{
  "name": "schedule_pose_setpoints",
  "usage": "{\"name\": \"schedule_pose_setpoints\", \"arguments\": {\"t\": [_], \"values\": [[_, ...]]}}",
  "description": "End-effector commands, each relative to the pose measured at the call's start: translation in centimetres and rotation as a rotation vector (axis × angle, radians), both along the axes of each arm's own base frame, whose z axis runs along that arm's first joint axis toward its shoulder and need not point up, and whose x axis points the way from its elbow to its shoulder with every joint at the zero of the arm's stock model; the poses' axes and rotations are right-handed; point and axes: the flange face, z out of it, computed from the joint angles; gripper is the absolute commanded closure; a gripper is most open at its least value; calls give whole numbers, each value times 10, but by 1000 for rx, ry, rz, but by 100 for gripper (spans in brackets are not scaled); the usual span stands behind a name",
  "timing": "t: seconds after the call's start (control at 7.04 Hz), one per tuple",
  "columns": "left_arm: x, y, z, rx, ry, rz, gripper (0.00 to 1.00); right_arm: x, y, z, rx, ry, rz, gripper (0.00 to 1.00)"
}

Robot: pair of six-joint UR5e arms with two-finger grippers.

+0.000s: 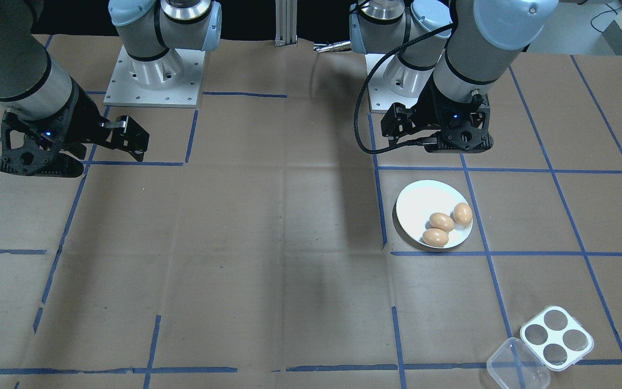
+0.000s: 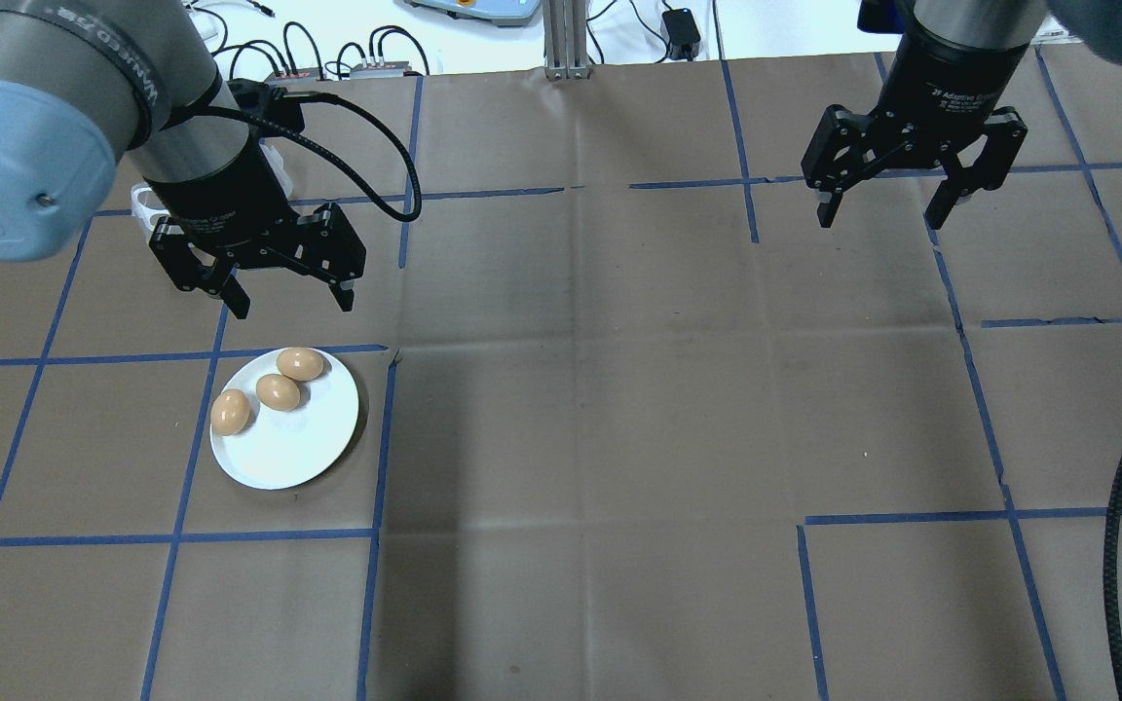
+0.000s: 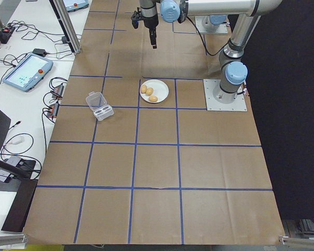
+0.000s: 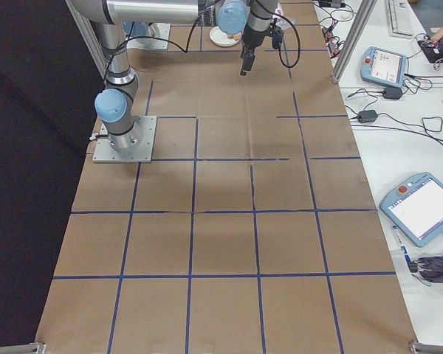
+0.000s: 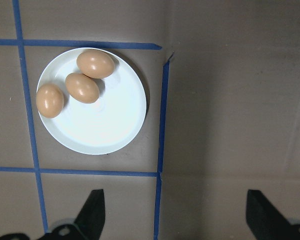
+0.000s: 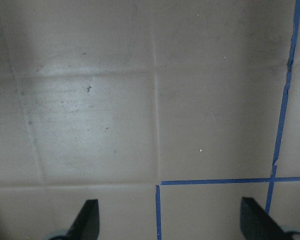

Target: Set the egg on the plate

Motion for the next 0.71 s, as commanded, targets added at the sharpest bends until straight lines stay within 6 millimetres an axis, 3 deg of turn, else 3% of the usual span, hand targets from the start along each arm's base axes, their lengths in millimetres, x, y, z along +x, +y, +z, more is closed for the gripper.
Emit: {"name": "schedule_pose_setpoints", "arguments": {"t": [0.0,0.57], "values": [[0,-4,1,-11,5,-12,0,0,0,0,-1,-1,0,0],[0,-7,2,-64,9,-38,0,0,0,0,-1,1,0,0]]}}
